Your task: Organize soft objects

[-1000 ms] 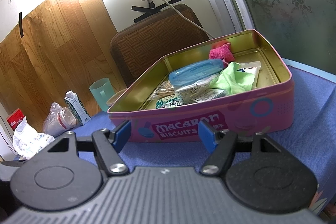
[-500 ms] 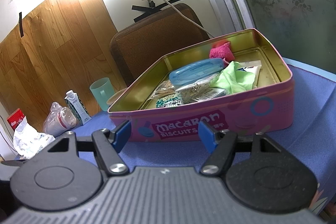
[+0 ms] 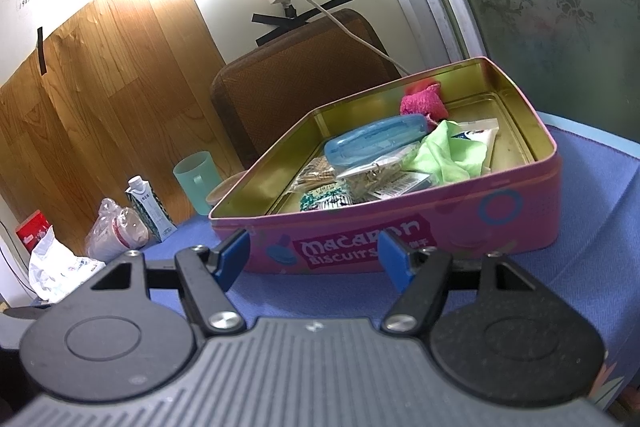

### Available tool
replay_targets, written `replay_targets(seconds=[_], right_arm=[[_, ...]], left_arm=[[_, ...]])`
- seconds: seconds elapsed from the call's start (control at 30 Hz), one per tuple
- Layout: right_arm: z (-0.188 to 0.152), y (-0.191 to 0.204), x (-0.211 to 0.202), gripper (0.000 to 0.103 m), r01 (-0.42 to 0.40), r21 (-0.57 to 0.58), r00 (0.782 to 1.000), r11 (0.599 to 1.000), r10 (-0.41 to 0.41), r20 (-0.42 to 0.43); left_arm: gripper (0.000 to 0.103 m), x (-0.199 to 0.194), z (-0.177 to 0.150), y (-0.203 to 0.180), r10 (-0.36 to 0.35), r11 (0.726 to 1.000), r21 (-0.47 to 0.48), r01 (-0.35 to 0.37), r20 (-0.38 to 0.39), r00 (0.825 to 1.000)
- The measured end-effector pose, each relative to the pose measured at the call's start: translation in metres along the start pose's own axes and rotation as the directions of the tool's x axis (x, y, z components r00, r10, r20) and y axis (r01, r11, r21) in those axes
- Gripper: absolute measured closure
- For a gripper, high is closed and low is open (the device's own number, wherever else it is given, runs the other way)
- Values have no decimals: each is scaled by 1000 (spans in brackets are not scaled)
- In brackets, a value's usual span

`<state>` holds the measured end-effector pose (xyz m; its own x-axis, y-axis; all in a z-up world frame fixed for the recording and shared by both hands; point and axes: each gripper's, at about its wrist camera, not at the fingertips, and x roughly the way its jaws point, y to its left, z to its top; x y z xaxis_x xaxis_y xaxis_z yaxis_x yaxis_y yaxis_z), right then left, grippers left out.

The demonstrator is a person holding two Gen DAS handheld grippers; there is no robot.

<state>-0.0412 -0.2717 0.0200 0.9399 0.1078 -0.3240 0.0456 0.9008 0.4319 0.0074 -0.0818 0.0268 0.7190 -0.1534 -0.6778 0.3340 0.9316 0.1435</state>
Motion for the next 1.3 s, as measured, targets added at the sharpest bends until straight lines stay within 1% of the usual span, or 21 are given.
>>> replay_targets(seconds=[1.3], right_arm=[[0, 0, -1, 30, -10, 1, 1000, 1000, 10, -5]], left_arm=[[0, -3, 1, -1, -20, 1000, -11, 20, -5, 1000]])
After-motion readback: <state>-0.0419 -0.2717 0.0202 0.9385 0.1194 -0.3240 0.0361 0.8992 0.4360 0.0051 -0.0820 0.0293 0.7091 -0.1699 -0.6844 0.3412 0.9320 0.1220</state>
